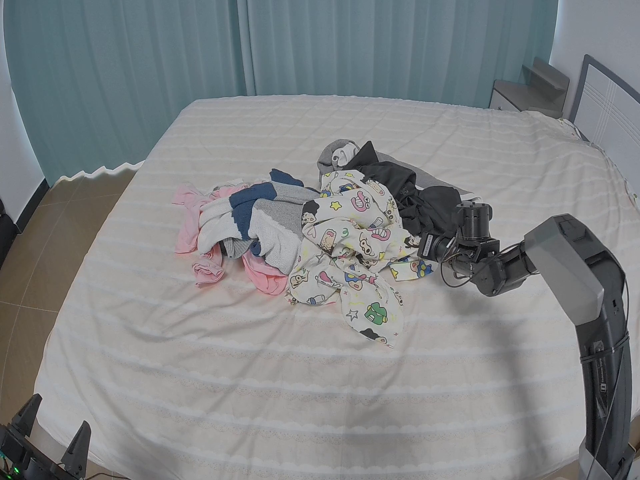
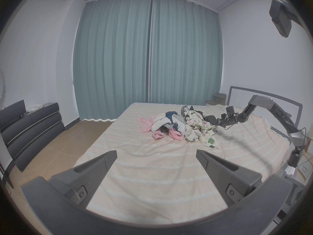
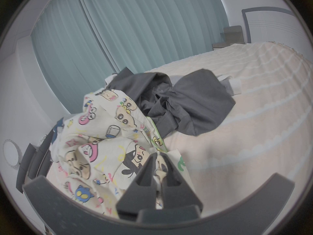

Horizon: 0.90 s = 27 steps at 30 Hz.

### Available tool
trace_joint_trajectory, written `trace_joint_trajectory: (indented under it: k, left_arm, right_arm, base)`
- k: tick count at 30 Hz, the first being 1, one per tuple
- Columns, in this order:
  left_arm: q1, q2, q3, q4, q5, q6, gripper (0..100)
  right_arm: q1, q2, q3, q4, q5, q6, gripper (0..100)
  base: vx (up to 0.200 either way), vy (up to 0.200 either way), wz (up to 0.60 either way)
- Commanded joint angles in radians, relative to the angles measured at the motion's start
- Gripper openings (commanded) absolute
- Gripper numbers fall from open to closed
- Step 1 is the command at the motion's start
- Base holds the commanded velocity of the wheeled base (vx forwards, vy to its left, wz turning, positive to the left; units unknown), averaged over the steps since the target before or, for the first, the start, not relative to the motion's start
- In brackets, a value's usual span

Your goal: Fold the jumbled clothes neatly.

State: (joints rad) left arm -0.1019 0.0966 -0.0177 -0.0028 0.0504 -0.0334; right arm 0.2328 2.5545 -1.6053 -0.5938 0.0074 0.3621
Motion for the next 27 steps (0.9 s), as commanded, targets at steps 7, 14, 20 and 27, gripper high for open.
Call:
trace_joint_trajectory:
  k: [7, 14, 20, 27]
  left_arm:
    - [0.001, 0.002, 0.018, 0.000, 0.000, 0.001, 100]
    - [-0.001, 0.002, 0.018, 0.000, -0.001, 0.006, 100]
    - [-0.002, 0.002, 0.018, 0.000, -0.004, 0.007, 100]
    - [-0.004, -0.001, 0.018, 0.001, -0.047, 0.030, 100]
  right_arm:
    - [-0.026, -0.415, 0.416, -0.098, 0.091, 0.011, 0]
    - [-0.053, -0.591, 0.636, -0.098, 0.154, 0.011, 0]
    - [-0.078, -0.700, 0.766, -0.095, 0.194, 0.011, 0]
    - [-0.124, -0.806, 0.906, -0.090, 0.255, 0.011, 0]
  base:
    - [0.000, 0.000, 0.00]
    - [0.000, 0.000, 0.00]
    - [0.000, 0.000, 0.00]
    - [0.000, 0.000, 0.00]
